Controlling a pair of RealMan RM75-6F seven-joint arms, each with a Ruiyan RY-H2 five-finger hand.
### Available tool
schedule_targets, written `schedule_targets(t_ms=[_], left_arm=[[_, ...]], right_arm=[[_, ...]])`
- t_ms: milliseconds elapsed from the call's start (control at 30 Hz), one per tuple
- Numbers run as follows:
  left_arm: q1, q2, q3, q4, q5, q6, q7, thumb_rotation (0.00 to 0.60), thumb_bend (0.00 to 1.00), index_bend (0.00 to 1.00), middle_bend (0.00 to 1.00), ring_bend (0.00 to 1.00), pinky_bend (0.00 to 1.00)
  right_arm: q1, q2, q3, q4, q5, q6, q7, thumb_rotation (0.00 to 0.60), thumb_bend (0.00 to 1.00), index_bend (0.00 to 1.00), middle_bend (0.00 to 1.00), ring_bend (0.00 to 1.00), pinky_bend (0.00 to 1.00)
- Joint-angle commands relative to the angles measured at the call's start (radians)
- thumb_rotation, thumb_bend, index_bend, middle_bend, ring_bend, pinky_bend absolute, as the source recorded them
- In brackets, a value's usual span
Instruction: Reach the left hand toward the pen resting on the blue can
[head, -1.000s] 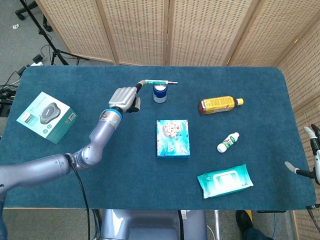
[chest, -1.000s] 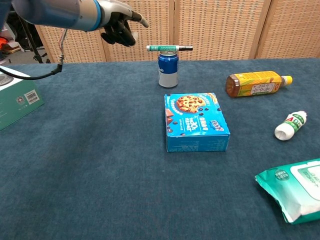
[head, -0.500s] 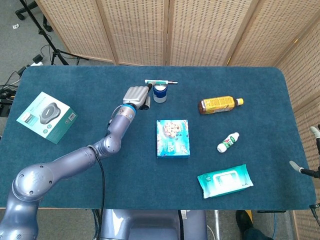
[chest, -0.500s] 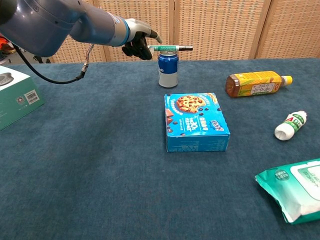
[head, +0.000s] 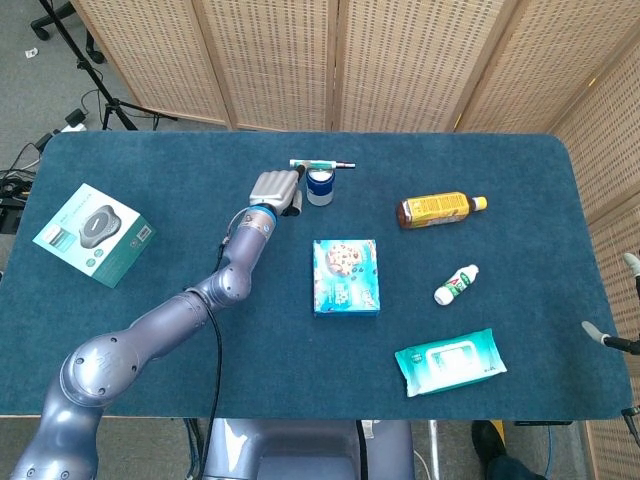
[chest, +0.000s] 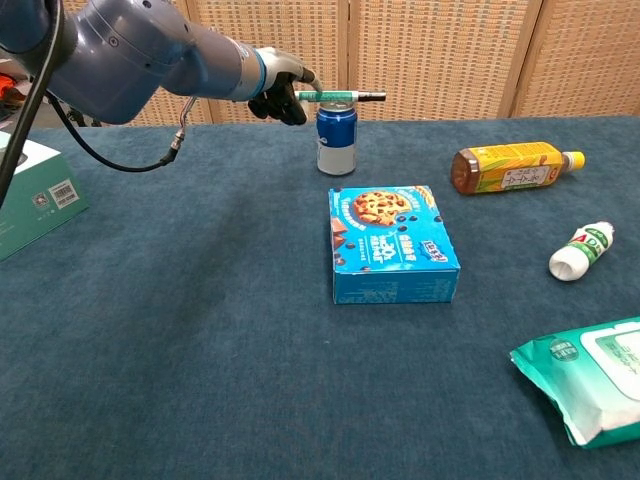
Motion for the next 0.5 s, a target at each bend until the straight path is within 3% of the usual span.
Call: schedule_targets(t_ms=[33,500], left_arm=[[-0.007,-0.019,0.0,0.039,0.001,-0.018,-0.01,0.6,0.95,0.0,0.92,1.0,1.0],[-0.012,-0.044,-0.009,0.103,0.016,-0.048,-0.042,0.6,0.95,0.0,0.92,1.0,1.0]], right_arm=[[0.001,-0.001,0.001,0.001,0.002,-0.002,-0.002,0.6,0.0,0.0,0.0,0.0,0.0],[0.0,-0.003,0.007,0.005,0.012,-0.012,-0.006,0.6,0.0,0.0,0.0,0.0,0.0]])
